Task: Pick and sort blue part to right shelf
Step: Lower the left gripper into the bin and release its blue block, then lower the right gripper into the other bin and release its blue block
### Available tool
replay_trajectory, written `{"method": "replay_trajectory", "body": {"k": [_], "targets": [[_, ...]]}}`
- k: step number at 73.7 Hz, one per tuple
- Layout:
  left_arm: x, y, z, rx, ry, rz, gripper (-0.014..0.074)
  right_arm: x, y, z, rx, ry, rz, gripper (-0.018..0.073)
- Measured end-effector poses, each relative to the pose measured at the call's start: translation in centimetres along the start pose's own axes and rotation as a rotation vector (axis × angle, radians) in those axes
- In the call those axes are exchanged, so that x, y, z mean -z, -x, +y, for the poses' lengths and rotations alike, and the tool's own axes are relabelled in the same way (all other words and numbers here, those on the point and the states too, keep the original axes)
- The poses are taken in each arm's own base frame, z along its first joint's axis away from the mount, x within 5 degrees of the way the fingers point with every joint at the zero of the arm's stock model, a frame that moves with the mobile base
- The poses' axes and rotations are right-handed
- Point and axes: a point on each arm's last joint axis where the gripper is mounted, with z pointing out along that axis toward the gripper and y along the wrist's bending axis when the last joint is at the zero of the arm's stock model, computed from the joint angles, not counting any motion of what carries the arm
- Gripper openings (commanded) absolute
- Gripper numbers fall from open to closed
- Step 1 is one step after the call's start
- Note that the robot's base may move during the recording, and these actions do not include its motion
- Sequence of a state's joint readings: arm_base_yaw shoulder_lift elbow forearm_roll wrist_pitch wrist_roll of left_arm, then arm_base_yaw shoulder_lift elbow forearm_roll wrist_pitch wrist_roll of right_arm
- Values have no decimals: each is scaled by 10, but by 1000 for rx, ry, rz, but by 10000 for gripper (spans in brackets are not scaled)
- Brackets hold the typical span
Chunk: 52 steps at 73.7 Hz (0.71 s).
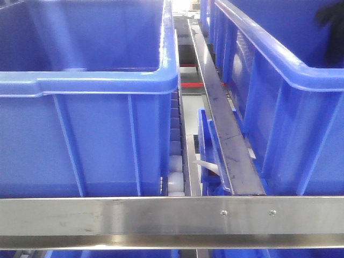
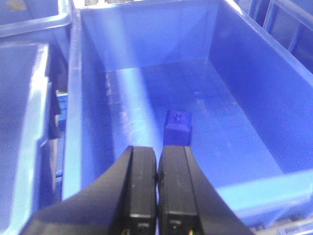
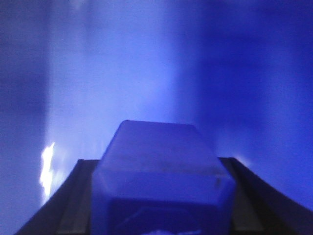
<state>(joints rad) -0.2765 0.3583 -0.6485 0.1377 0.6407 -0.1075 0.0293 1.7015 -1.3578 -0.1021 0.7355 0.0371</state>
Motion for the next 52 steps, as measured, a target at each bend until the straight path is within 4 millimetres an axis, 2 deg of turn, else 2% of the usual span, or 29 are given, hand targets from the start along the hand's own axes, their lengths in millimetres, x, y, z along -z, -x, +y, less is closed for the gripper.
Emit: {"method": "replay_trajectory", "body": {"k": [14,20,24,29,33,43,52], "targets": [[4,-5,1,2,6,34,127,-49,-5,4,15,5,51,227],[4,-6,1,1,6,42,127,-63,-9,5,19,6,85,322],[4,-6,1,1,6,42,127,-66,-11,5,20,6,101,433],[4,-6,1,3,5,43,127,-66,-11,5,20,6,99,581],[4,-6,1,3,5,43,127,-65,-9,5,19,5,96,646],[4,-6,1,3,5,37,126,-55,-2,4,17,3,82,599],[4,-6,1,3,5,37,127,-30,5,2,13,-2,45,531]]}}
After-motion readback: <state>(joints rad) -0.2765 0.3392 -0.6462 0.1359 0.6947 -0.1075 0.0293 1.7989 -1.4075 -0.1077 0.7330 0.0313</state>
